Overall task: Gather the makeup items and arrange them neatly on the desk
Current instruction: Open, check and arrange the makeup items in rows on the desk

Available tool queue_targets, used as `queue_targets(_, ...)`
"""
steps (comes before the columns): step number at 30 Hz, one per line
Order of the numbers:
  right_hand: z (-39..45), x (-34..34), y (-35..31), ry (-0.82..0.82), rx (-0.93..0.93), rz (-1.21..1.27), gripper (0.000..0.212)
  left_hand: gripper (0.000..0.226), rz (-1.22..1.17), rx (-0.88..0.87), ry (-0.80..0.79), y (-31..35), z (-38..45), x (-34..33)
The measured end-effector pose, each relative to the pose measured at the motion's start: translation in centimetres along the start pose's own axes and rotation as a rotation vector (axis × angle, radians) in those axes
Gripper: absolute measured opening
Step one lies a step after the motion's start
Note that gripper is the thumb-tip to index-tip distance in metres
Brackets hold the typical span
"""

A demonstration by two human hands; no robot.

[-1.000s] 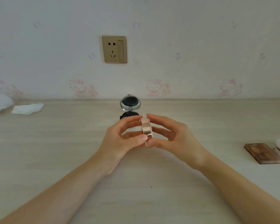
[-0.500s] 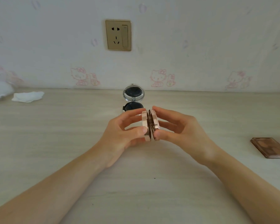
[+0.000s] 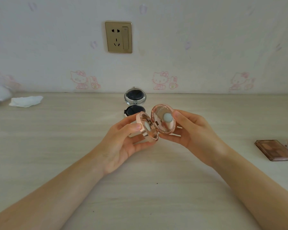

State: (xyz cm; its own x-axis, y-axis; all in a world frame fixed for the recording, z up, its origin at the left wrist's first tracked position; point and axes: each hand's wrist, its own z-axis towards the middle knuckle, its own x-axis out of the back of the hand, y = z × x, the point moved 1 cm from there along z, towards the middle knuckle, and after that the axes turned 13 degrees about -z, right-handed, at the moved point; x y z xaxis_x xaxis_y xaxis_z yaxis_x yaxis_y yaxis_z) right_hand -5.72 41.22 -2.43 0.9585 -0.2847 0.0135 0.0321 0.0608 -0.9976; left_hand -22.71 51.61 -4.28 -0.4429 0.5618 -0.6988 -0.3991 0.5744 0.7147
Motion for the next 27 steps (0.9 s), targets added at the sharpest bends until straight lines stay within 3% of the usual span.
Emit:
queue_targets(4, 0.1, 0.1, 0.3, 0.060, -0.020, -0.032, 0.031, 0.055, 0.102, -0.026, 0.022, -0.2, -0.1, 0.0)
queue_targets(8, 0.2, 0.5, -0.1, 0.122, 0.010, -0.174, 0.029, 0.057, 0.605, -0.186, 0.048, -0.8, -0.5, -0.3)
queue_targets(13, 0.1, 0.4, -0.4, 0.214, 0.066, -0.363, 0.023, 0.062, 1.095, -0.258, 0.054, -1.3, -0.7, -0.3)
queue_targets(19, 0.6, 0.5, -0.2, 0.250, 0.077, -0.405, 0.021, 0.051, 1.328, -0.353, 0.056, -1.7, -1.4, -1.4)
queue_targets(27, 2.1, 0.2, -0.2, 0.208, 0.011, -0.415, 0.020, 0.063, 1.408, -0.430, 0.055, -2.3, -1.3, -1.3)
